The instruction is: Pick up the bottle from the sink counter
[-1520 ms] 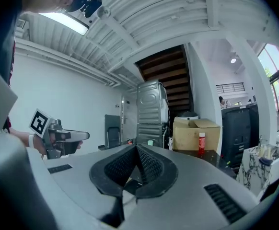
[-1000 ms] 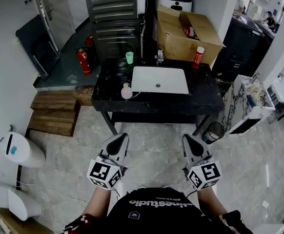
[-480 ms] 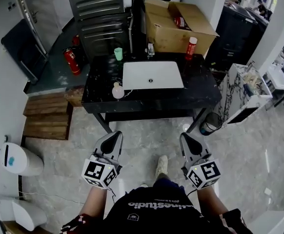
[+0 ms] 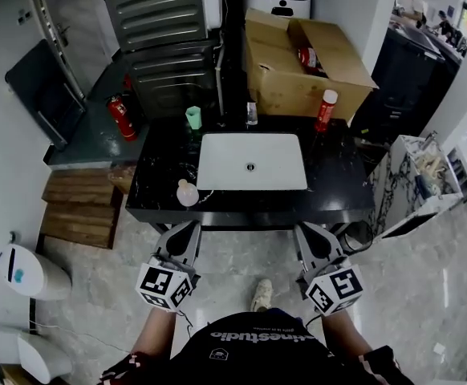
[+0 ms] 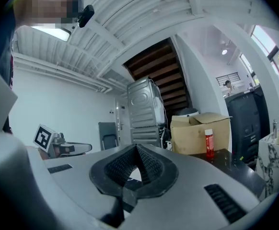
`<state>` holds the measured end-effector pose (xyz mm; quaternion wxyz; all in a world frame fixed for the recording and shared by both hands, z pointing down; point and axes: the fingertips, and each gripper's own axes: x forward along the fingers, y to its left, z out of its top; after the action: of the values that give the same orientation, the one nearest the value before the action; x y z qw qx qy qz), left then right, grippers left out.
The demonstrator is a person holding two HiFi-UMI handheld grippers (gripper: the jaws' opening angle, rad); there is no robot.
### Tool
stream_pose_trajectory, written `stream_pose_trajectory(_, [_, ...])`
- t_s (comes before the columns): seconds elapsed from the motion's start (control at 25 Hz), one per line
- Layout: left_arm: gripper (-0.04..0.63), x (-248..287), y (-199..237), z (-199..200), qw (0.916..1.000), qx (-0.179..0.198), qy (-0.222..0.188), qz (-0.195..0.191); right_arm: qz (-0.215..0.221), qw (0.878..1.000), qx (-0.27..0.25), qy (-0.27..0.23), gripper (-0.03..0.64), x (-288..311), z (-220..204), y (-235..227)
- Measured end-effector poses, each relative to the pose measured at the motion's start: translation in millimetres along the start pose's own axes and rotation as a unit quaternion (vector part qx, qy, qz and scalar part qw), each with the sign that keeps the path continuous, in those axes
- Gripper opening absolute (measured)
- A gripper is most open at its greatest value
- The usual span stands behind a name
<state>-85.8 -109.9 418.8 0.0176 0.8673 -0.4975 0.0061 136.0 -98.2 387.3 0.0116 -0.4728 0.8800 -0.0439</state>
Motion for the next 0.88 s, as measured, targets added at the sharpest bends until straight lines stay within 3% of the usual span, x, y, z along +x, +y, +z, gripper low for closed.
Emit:
stream_pose_trajectory(0.2, [0.014, 78.9, 4.8, 23.9, 0.9999, 0.009, -0.009, 0.008, 0.03, 0.999, -0.016, -0.002, 0.038, 55.0, 20.0, -54.2])
stream_pose_trajectory(0.44, [0.014, 118.0, 20.6, 23.9, 0.9993, 0.015, 0.007, 0.033, 0.052, 0.998, -0.017, -0.002, 0.038, 98.9, 28.0, -87.2])
stream_pose_trajectory(0.64, [0.014, 130.8, 50.1, 4.4, 0.9983, 0.006, 0.026, 0.051, 0.069, 0.998, -0.005, 0.008, 0.038, 133.1, 16.3, -89.8])
stream_pose_trajectory(0.88, [0.015, 133.7, 92.8, -35.5, 0.9964, 0.003, 0.054, 0.066, 0.117, 0.992, -0.01, 0.043, 0.038, 184.5, -12.8, -54.4])
